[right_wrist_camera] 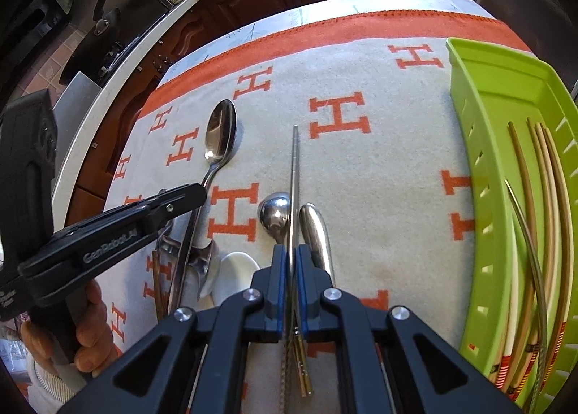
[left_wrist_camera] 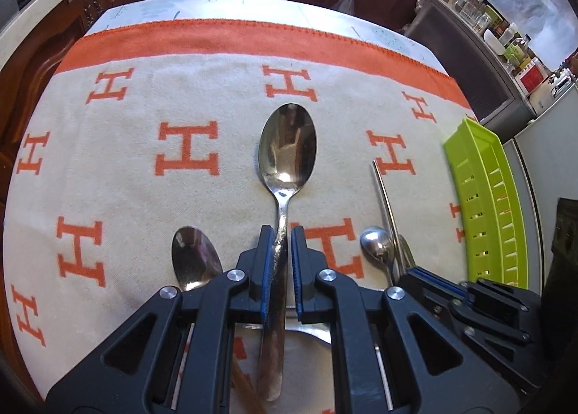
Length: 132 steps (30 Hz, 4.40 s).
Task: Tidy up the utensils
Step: 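Close the left tool on a metal spoon handle while the right tool grasps a metal chopstick, then carry the left tool's spoon into the green tray and open while the right tool places its chopstick, then close the left tool on a wooden-handled spoon while the right tool approaches the white ceramic spoon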
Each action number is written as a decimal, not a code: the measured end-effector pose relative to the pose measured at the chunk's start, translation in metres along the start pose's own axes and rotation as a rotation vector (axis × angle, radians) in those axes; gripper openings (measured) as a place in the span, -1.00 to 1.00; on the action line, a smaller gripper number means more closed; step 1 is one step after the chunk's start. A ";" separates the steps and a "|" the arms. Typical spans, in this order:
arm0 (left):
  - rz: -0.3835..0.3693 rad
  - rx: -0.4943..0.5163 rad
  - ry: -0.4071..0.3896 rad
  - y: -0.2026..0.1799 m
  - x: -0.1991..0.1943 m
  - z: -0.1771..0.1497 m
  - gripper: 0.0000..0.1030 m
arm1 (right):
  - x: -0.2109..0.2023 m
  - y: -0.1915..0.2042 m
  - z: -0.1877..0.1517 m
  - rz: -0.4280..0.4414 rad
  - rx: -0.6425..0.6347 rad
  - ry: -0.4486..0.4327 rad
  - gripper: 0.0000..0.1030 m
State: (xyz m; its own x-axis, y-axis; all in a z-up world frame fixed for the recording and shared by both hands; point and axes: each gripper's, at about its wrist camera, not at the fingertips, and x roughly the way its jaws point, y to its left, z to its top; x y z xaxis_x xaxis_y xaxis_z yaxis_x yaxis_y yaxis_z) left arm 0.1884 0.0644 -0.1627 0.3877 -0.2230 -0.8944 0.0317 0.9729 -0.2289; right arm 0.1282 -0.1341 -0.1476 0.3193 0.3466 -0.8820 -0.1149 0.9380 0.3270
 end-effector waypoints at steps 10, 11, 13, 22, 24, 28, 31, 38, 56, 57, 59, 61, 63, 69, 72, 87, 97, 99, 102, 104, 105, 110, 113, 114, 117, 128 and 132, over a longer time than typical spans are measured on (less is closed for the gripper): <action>0.061 0.033 0.043 -0.008 0.012 0.002 -0.84 | -0.021 0.002 -0.004 0.024 -0.017 -0.041 -0.90; 0.075 0.045 0.041 -0.011 0.013 0.003 -0.84 | -0.021 0.001 -0.005 0.026 -0.017 -0.041 -0.90; 0.086 0.045 0.035 -0.013 0.014 0.003 -0.84 | -0.023 0.000 -0.006 0.033 -0.011 -0.045 -0.90; -0.007 -0.069 0.042 0.001 0.000 -0.001 -0.88 | -0.038 -0.013 -0.008 0.087 0.029 -0.062 -0.90; -0.029 -0.072 0.036 -0.002 -0.008 -0.005 -0.88 | -0.042 -0.016 -0.009 0.094 0.038 -0.068 -0.90; -0.067 -0.078 0.035 -0.008 -0.022 -0.013 -0.88 | -0.048 -0.020 -0.012 0.110 0.047 -0.077 -0.90; -0.093 -0.075 0.029 -0.016 -0.036 -0.018 -0.88 | -0.055 -0.022 -0.014 0.126 0.049 -0.082 -0.90; -0.165 -0.038 -0.010 -0.045 -0.078 -0.025 -0.88 | -0.081 -0.030 -0.022 0.180 0.083 -0.110 -0.90; -0.296 0.134 0.012 -0.208 -0.099 -0.036 -0.88 | -0.229 -0.101 -0.047 0.168 0.156 -0.314 -0.91; -0.299 0.137 0.016 -0.214 -0.096 -0.037 -0.88 | -0.237 -0.104 -0.049 0.157 0.155 -0.325 -0.91; -0.299 0.138 0.022 -0.223 -0.090 -0.038 -0.88 | -0.248 -0.112 -0.053 0.138 0.157 -0.337 -0.91; -0.296 0.133 0.029 -0.228 -0.080 -0.036 -0.88 | -0.254 -0.116 -0.053 0.116 0.162 -0.340 -0.91; -0.278 0.128 0.028 -0.233 -0.067 -0.035 -0.88 | -0.255 -0.120 -0.054 0.096 0.168 -0.337 -0.91; -0.229 0.112 0.042 -0.233 -0.033 -0.030 -0.88 | -0.241 -0.129 -0.051 0.030 0.172 -0.291 -0.91; -0.225 0.121 0.033 -0.229 -0.036 -0.031 -0.87 | -0.233 -0.128 -0.050 0.018 0.159 -0.265 -0.91; -0.150 0.081 -0.045 -0.160 -0.099 -0.051 -0.70 | -0.159 -0.100 -0.013 -0.134 0.010 -0.071 -0.90; -0.083 -0.041 -0.063 -0.088 -0.109 -0.063 -0.69 | -0.099 -0.089 0.028 -0.235 -0.013 -0.014 -0.92; -0.067 -0.066 -0.069 -0.075 -0.111 -0.064 -0.69 | -0.094 -0.089 0.031 -0.252 0.016 -0.002 -0.92; -0.041 -0.095 -0.090 -0.057 -0.117 -0.065 -0.69 | -0.096 -0.084 0.030 -0.188 0.033 -0.006 -0.91; -0.019 -0.108 -0.104 -0.047 -0.121 -0.066 -0.69 | -0.097 -0.078 0.027 -0.174 0.027 -0.010 -0.91; -0.008 -0.117 -0.109 -0.040 -0.123 -0.066 -0.69 | -0.098 -0.076 0.025 -0.168 0.024 -0.011 -0.91; 0.024 -0.172 -0.112 -0.013 -0.125 -0.070 -0.69 | -0.100 -0.067 0.013 -0.128 0.038 -0.007 -0.88; 0.039 -0.201 -0.110 0.004 -0.126 -0.074 -0.69 | -0.100 -0.060 0.005 -0.105 0.042 -0.001 -0.88; 0.044 -0.209 -0.111 0.008 -0.127 -0.075 -0.69 | -0.099 -0.057 0.003 -0.096 0.042 0.003 -0.88; 0.057 -0.224 -0.115 0.018 -0.128 -0.079 -0.69 | -0.098 -0.048 -0.004 -0.066 0.044 0.013 -0.86; 0.049 -0.247 -0.079 0.048 -0.116 -0.097 -0.69 | -0.084 -0.005 -0.017 0.014 0.019 0.024 -0.61; 0.031 -0.237 -0.050 0.050 -0.103 -0.100 -0.52 | -0.071 0.007 -0.017 0.038 0.021 0.042 -0.60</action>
State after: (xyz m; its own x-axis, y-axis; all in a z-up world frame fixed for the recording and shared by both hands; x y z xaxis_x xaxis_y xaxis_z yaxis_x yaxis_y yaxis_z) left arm 0.0581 0.1296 -0.1202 0.4303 -0.1839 -0.8838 -0.1961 0.9366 -0.2903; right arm 0.0888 -0.1525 -0.0884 0.2748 0.3822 -0.8823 -0.1063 0.9241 0.3672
